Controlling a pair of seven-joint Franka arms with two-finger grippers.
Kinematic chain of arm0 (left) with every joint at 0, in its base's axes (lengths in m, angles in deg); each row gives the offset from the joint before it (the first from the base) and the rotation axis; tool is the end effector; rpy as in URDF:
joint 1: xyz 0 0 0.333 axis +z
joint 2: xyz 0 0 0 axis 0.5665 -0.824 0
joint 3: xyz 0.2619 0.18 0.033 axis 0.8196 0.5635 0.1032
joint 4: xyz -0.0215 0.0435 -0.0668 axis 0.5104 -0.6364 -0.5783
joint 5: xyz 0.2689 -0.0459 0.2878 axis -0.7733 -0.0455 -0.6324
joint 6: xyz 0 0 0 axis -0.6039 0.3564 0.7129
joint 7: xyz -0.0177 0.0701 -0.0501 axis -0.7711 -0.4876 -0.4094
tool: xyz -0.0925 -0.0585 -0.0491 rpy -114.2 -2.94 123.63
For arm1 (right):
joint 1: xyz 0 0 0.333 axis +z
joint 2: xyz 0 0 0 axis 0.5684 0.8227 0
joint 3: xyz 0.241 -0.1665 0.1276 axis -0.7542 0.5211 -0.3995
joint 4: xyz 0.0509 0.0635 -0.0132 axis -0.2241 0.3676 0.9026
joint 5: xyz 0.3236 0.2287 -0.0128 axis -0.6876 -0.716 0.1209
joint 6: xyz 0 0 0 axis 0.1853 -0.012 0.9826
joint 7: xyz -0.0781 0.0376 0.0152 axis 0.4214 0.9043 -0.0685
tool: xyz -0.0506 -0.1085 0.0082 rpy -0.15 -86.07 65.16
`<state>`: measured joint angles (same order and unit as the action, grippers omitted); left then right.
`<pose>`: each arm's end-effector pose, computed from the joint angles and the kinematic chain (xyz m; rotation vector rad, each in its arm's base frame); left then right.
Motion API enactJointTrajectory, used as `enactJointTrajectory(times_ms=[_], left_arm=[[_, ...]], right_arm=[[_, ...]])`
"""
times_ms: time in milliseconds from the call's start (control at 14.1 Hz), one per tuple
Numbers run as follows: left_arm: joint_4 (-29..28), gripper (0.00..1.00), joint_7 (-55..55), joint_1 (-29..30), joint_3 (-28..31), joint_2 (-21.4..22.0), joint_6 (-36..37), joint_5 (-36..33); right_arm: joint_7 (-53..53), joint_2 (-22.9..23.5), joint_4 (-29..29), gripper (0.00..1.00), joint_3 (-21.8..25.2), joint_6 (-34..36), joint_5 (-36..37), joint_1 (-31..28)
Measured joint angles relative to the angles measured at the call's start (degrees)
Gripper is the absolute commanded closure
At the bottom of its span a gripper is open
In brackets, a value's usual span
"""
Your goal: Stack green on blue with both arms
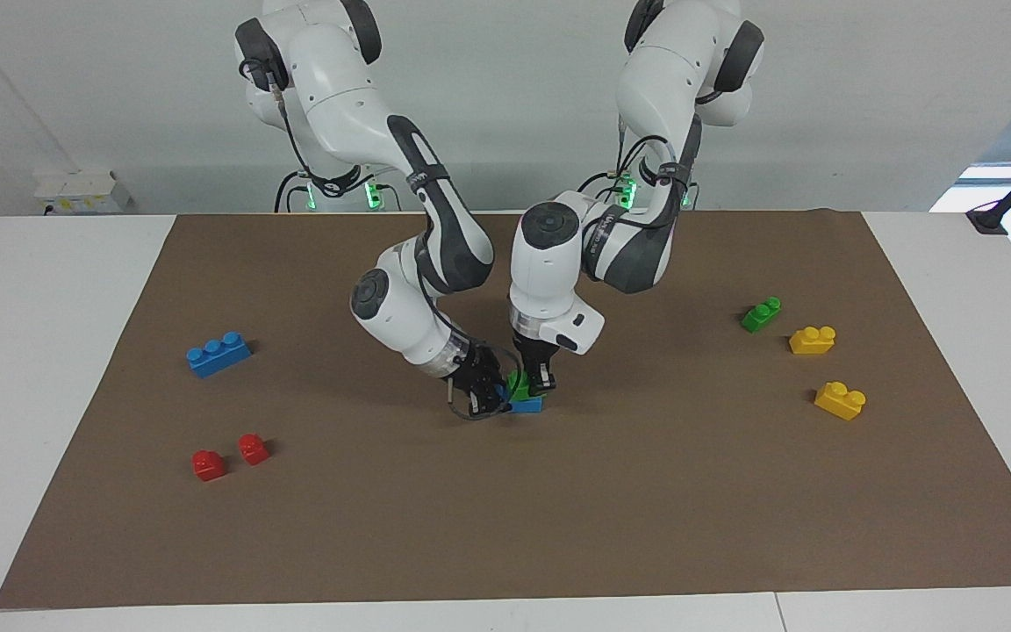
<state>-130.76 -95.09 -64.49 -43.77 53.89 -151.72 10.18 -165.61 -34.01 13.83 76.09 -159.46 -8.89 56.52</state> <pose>0.5750 -0.4232 0.3549 2.0370 2.2534 0.0939 0.6280 0.3033 0.2674 -1.8657 1.9073 0.4877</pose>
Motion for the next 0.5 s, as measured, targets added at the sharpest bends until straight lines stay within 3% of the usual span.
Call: enactJointTrajectory(times_ms=[497], left_arm=[[-1.9, 1.0, -0.5, -1.9, 1.2, 0.0, -2.7, -3.0]], right_arm=[[1.0, 0.0, 0.0, 1.0, 0.0, -0.1, 0.0, 0.0]])
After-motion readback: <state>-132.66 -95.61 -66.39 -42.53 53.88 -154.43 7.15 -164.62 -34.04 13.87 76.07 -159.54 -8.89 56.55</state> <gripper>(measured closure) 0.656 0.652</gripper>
